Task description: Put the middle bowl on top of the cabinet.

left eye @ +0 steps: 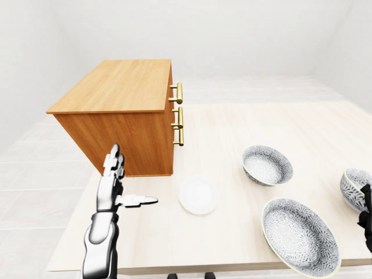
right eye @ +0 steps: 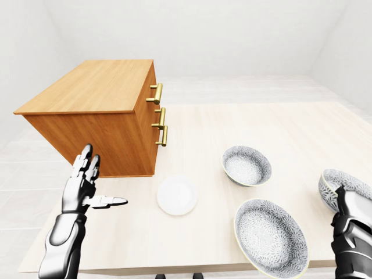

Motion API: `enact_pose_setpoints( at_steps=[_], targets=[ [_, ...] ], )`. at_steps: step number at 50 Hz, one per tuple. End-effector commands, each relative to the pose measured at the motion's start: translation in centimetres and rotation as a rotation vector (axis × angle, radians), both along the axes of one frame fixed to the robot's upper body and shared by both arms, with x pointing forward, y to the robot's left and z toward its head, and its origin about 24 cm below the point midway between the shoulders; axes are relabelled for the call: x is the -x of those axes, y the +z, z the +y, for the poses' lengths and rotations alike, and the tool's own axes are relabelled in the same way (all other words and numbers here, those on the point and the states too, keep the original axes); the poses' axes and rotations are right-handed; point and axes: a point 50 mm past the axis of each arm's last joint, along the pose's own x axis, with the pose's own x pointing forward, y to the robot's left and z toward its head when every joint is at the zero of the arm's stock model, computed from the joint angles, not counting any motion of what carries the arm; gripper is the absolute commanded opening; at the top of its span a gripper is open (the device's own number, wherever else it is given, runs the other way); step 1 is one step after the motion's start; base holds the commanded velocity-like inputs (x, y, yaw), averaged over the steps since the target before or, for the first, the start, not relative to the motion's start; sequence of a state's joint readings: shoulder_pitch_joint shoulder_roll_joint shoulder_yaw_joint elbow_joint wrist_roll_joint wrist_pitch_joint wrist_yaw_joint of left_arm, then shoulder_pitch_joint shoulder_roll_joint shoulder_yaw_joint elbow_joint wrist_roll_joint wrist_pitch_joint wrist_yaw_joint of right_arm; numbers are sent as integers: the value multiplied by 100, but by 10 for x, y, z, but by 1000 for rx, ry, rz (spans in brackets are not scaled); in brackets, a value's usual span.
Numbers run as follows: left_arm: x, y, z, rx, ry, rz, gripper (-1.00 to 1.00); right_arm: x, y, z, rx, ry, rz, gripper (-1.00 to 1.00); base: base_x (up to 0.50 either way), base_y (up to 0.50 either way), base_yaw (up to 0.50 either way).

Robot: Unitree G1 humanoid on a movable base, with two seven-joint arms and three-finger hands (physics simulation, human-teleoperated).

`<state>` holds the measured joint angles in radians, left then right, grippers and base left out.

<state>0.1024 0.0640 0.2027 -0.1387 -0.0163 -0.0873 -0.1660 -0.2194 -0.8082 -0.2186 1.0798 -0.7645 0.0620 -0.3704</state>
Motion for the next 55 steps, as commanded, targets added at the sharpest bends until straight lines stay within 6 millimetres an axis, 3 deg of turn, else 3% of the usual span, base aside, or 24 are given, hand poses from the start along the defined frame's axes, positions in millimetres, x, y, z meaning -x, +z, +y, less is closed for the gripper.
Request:
enact_pose_setpoints(
  at_steps=[1, 6, 19, 32, 55],
  targets=[
    [1, 4, 2, 0, 4, -19, 100, -7, 25, -5, 58, 1, -102, -100, 0, 0, 0],
    [2, 3, 3, 3, 6, -14, 100, -17, 48, -5, 62, 42, -158, -100, 0, 0, 0],
    [4, 0, 7, 14, 9, 0, 100, -26, 82, 4, 91, 110, -268, -100, 0, 0, 0],
    [5, -2, 7, 18, 8, 5, 100, -45, 122, 25, 137, 211, -370, -100, 0, 0, 0],
    [9, -3, 6, 13, 5, 14, 100, -102, 186, 105, 181, 513, -444, -100, 0, 0, 0]
  ],
)
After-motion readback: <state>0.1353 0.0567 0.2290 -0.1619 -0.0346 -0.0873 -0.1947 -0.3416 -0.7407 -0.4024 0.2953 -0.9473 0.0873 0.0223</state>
